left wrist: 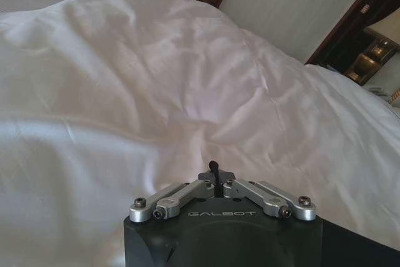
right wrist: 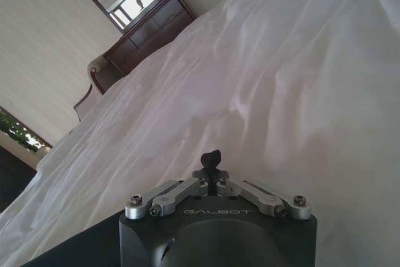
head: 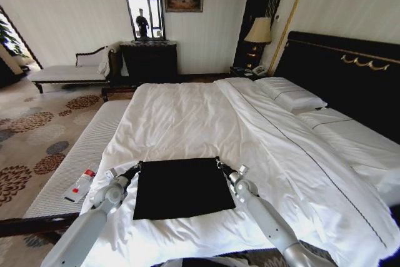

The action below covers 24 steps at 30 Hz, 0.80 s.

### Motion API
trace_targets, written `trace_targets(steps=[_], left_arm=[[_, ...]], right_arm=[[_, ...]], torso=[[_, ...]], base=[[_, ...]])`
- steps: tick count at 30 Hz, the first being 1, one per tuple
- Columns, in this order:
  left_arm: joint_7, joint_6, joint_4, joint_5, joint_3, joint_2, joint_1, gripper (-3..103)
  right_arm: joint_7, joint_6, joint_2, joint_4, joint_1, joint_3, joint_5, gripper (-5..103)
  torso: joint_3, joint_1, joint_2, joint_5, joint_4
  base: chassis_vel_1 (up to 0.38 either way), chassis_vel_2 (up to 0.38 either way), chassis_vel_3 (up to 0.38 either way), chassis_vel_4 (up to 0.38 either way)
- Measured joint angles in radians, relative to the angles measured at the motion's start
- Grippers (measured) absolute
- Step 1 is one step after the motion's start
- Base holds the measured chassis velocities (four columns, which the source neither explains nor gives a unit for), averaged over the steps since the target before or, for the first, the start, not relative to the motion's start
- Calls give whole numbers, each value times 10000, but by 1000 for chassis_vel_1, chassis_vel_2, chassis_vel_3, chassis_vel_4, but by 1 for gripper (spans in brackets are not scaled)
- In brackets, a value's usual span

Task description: Fold the clothes on the bed.

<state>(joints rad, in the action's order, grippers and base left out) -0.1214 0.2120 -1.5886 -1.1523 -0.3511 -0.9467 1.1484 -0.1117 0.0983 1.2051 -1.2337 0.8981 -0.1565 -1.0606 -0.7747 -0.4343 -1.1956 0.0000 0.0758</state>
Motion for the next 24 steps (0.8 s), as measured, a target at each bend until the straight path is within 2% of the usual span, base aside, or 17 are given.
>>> trace_targets(steps=[3, 8, 13, 14, 16, 19, 22, 24], left_arm=[[-38, 0, -131, -7, -55, 28, 58, 1], [-149, -9, -955, -150, -448, 314, 308, 1], [-486, -108, -2600, -391, -860, 798, 413, 1], [-486, -108, -2600, -391, -860, 798, 413, 1], [-840, -122, -3359, -732, -1101, 886, 357, 1], [-992, -135, -3773, -851, -1246, 952, 353, 1], [-1220, -165, -4790, -1163, -1855, 1174, 521, 1], [-1235, -167, -4949, -1217, -2001, 1214, 588, 1]], right_arm=[[38, -25, -26, -171, 32, -45, -2, 1], [390, -137, -331, -1397, 316, -343, -29, 1], [1130, -253, -1090, -3429, 759, -625, -15, 1], [1130, -253, -1090, -3429, 759, -625, -15, 1], [1590, -249, -1477, -4660, 916, -787, -119, 1], [1764, -217, -1702, -5216, 991, -859, -140, 1], [2317, -70, -2123, -6315, 1178, -1115, -199, 1], [2413, -62, -2162, -6431, 1199, -1168, -199, 1]], torso=[[0, 0, 0, 0, -1], [0, 0, -1, 0, -3], [1, 0, -1, 1, 3], [1, 0, -1, 1, 3], [1, -1, 0, 1, 2], [1, -1, 0, -1, 1], [1, 0, -1, -1, 1], [1, 0, -1, 0, 2]], base=[[0, 0, 0, 0], [0, 0, 0, 0], [0, 0, 0, 0], [0, 0, 0, 0], [0, 0, 0, 0], [0, 0, 0, 0], [0, 0, 0, 0], [0, 0, 0, 0]])
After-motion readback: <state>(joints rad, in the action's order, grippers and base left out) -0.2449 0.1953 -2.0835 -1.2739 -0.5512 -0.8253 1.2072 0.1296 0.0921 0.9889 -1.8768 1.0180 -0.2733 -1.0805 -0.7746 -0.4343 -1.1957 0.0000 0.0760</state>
